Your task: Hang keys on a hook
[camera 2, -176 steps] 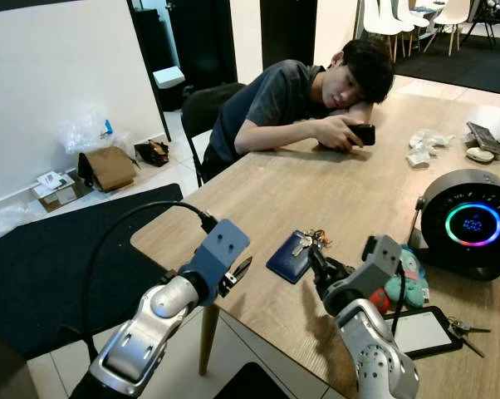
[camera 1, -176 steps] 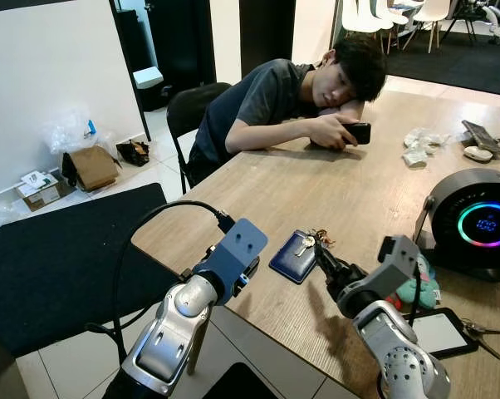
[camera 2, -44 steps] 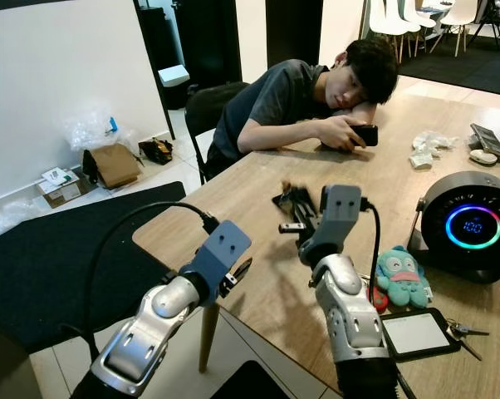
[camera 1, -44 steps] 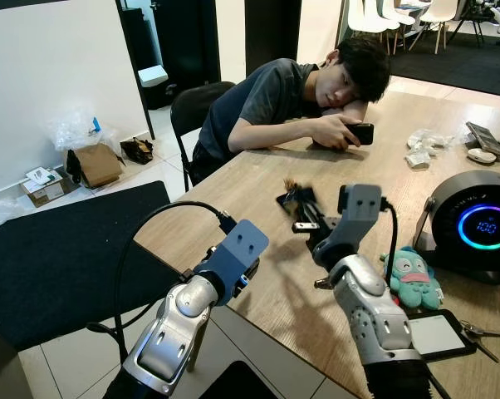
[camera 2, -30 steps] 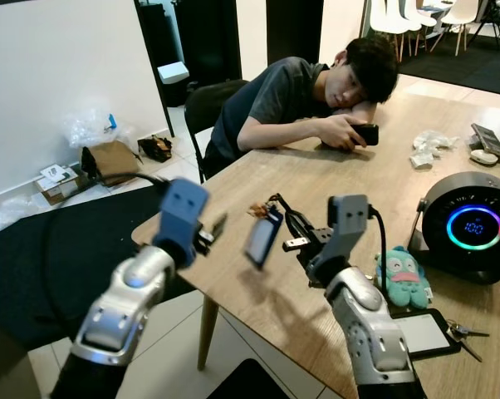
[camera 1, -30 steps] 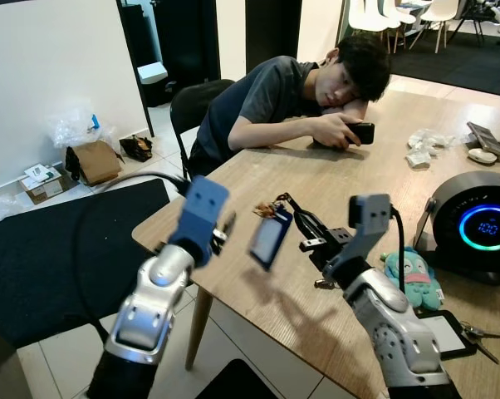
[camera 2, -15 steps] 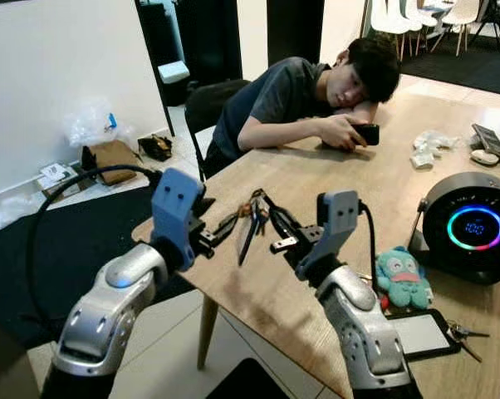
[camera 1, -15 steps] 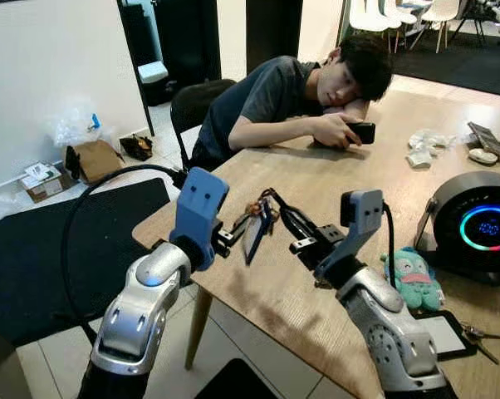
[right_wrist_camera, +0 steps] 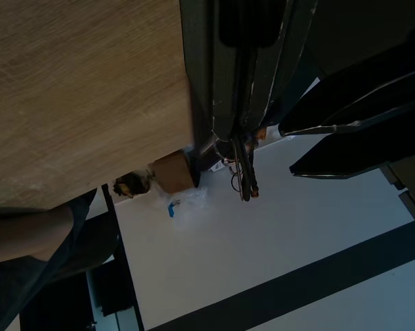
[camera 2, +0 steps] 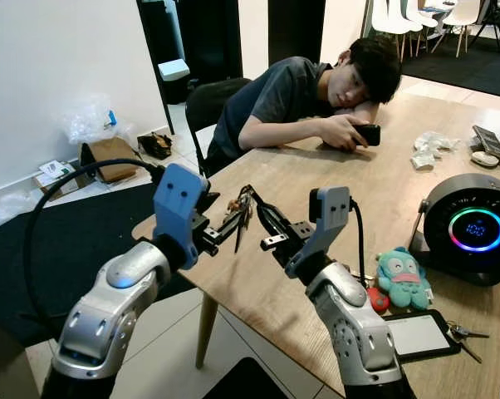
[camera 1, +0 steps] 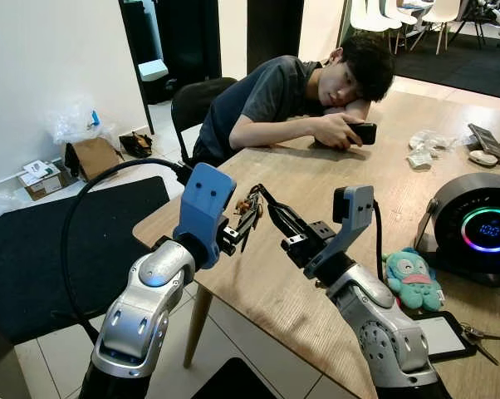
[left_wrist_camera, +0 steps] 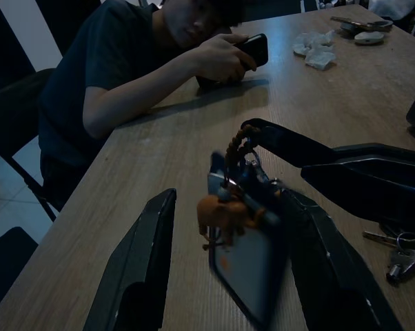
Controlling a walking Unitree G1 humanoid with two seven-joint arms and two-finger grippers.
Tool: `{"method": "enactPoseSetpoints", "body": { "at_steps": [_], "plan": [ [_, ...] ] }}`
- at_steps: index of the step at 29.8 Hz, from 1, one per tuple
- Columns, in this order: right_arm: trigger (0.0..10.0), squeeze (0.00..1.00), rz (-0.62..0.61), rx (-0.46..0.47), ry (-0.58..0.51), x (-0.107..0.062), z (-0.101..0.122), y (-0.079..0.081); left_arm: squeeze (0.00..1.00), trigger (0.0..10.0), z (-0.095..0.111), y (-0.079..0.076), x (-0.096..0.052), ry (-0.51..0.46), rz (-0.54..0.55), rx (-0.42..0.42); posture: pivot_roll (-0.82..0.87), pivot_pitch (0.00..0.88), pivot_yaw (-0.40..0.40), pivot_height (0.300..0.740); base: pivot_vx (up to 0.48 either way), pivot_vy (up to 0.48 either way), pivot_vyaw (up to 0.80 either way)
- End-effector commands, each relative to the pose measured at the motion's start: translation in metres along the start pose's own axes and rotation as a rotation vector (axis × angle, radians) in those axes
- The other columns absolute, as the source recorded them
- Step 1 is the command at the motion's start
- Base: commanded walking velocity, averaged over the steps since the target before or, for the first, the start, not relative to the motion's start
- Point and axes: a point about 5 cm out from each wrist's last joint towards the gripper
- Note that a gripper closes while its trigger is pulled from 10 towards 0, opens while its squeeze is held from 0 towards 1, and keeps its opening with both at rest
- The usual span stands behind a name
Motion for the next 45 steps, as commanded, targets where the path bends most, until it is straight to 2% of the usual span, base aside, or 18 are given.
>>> {"method": "enactPoseSetpoints", "body": {
  "at_steps": [1, 5, 8, 9, 10, 11, 12, 13, 20, 21, 22, 29, 32, 33, 35, 37, 41, 45],
  "plan": [
    [10.0, 0.0, 0.04, 0.019, -0.013, 0.002, 0.003, 0.008, 0.0, 10.0, 0.003, -0.002, 0.003, -0.011, 0.0, -0.009, 0.05, 0.154, 0.04, 0.74, 0.0, 0.0, 0.0],
    [10.0, 0.0, 0.055, 0.065, -0.005, 0.004, -0.001, 0.012, 0.0, 9.8, 0.006, -0.003, 0.005, -0.02, 0.005, -0.024, 0.05, 0.152, 0.041, 0.74, 0.0, 0.0, 0.0],
    [10.0, 0.0, 0.068, 0.077, 0.002, 0.005, -0.003, 0.014, 0.0, 8.8, 0.006, -0.003, 0.006, -0.023, 0.006, -0.029, 0.06, 0.151, 0.04, 0.74, 0.0, 0.0, 0.0],
    [10.0, 0.0, 0.074, 0.083, 0.006, 0.005, -0.004, 0.016, 0.0, 8.3, 0.006, -0.004, 0.006, -0.024, 0.007, -0.029, 0.06, 0.15, 0.039, 0.74, 0.0, 0.0, 0.0],
    [10.0, 0.0, 0.081, 0.087, 0.011, 0.005, -0.005, 0.017, 0.0, 7.1, 0.006, -0.004, 0.006, -0.025, 0.008, -0.031, 0.06, 0.15, 0.038, 0.74, 0.0, 0.0, 0.0],
    [10.0, 0.0, 0.085, 0.089, 0.015, 0.006, -0.005, 0.018, 0.0, 7.1, 0.006, -0.004, 0.006, -0.026, 0.009, -0.031, 0.06, 0.15, 0.038, 0.74, 0.0, 0.0, 0.0],
    [10.0, 0.0, 0.09, 0.092, 0.02, 0.006, -0.006, 0.018, 0.0, 5.9, 0.006, -0.004, 0.006, -0.026, 0.008, -0.032, 0.06, 0.15, 0.037, 0.74, 0.0, 0.0, 0.0],
    [10.0, 0.0, 0.093, 0.093, 0.025, 0.006, -0.007, 0.019, 0.0, 5.5, 0.006, -0.005, 0.006, -0.025, 0.004, -0.034, 0.06, 0.15, 0.037, 0.74, 0.0, 0.0, 0.0],
    [10.0, 0.0, 0.115, 0.117, 0.039, 0.006, -0.009, 0.023, 0.0, 4.9, 0.003, -0.007, 0.006, -0.016, 0.005, -0.035, 0.06, 0.146, 0.036, 0.74, 0.0, 0.0, 0.0],
    [10.0, 0.0, 0.116, 0.122, 0.036, 0.006, -0.009, 0.023, 0.0, 7.3, 0.002, -0.006, 0.006, -0.011, 0.011, -0.033, 0.06, 0.146, 0.036, 0.74, 0.0, 0.0, 0.0],
    [10.0, 0.0, 0.117, 0.123, 0.034, 0.006, -0.008, 0.023, 0.0, 7.8, 0.001, -0.005, 0.005, -0.007, 0.015, -0.032, 0.06, 0.146, 0.036, 0.74, 0.0, 0.0, 0.0],
    [10.0, 0.0, 0.129, 0.117, 0.033, 0.003, -0.006, 0.023, 0.0, 6.5, -0.003, -0.005, 0.006, 0.007, 0.015, -0.013, 0.05, 0.138, 0.038, 0.74, 0.0, 0.0, 0.0],
    [10.0, 0.0, 0.13, 0.112, 0.032, 0.003, -0.005, 0.024, 0.0, 6.9, -0.005, -0.005, 0.006, 0.012, 0.017, -0.012, 0.05, 0.137, 0.039, 0.74, 0.0, 0.0, 0.0],
    [10.0, 0.0, 0.116, 0.101, 0.033, 0.001, -0.004, 0.021, 0.0, 10.0, -0.002, -0.003, 0.005, 0.0, 0.027, -0.06, 0.05, 0.135, 0.041, 0.74, 0.0, 0.0, 0.0],
    [10.0, 0.0, 0.109, 0.094, 0.035, 0.001, -0.004, 0.02, 0.0, 10.0, -0.001, -0.001, 0.005, -0.009, 0.032, -0.091, 0.05, 0.135, 0.041, 0.74, 0.0, 0.0, 0.0],
    [10.0, 0.0, 0.096, 0.084, 0.038, -0.001, -0.004, 0.015, 0.0, 10.0, 0.007, 0.008, 0.002, -0.063, 0.045, -0.182, 0.05, 0.133, 0.042, 0.74, 0.0, 0.0, 0.0],
    [10.0, 0.0, 0.093, 0.069, 0.038, -0.005, -0.001, 0.011, 0.0, 10.0, 0.016, 0.022, -0.001, -0.116, 0.065, -0.238, 0.05, 0.133, 0.042, 0.74, 0.0, 0.0, 0.0],
    [10.0, 0.0, 0.103, 0.052, 0.036, -0.006, 0.005, 0.008, 0.0, 10.0, 0.009, 0.029, -0.005, -0.079, 0.06, -0.147, 0.05, 0.134, 0.043, 0.74, 0.0, 0.0, 0.0]
  ]
}}
Point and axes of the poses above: a point about 5 cm out from each wrist's last joint towards the gripper, its own x axis pointing out of the wrist towards the gripper, its own z axis along the axis of the wrist's last joint, y = z × x, and after that the axes turned 5 degrees about x, right-handed
